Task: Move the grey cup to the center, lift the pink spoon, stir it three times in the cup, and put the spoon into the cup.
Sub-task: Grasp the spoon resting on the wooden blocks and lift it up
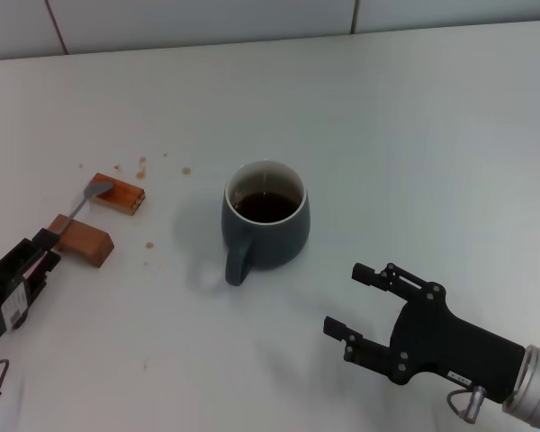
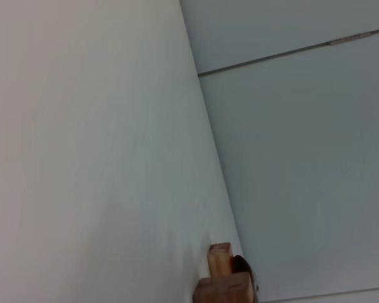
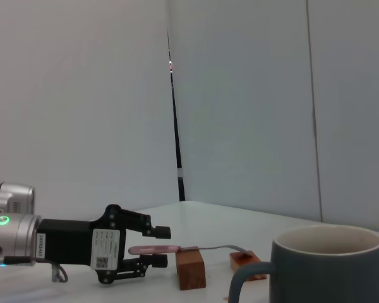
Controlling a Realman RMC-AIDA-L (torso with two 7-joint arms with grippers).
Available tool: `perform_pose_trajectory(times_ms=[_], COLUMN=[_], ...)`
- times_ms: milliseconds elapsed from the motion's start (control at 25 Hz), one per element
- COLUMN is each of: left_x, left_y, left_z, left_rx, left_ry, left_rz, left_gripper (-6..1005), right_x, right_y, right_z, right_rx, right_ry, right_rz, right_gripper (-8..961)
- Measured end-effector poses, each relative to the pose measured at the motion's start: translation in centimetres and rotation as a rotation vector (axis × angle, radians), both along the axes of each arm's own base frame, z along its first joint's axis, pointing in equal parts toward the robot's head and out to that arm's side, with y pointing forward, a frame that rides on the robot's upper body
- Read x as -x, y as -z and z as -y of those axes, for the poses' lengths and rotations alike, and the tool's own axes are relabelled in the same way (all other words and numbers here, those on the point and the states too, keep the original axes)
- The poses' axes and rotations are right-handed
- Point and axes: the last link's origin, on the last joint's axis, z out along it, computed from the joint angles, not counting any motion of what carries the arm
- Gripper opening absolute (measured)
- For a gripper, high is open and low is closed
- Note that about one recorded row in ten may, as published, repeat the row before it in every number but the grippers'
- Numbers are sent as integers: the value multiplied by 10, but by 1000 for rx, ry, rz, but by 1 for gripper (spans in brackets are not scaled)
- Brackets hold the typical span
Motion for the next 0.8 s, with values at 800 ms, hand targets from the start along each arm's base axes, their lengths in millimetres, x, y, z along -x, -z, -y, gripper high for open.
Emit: perform_pose_trajectory(times_ms=[800], left_x=[0], left_y=[1], left_z=[1], left_rx=[1], left_ry=[0], left_rz=[6], left_gripper=[408], right_x=[0], right_y=[-1], right_z=[1], right_rx=[0], right_ry=[-2], right_rz=[-3], right_gripper=[754])
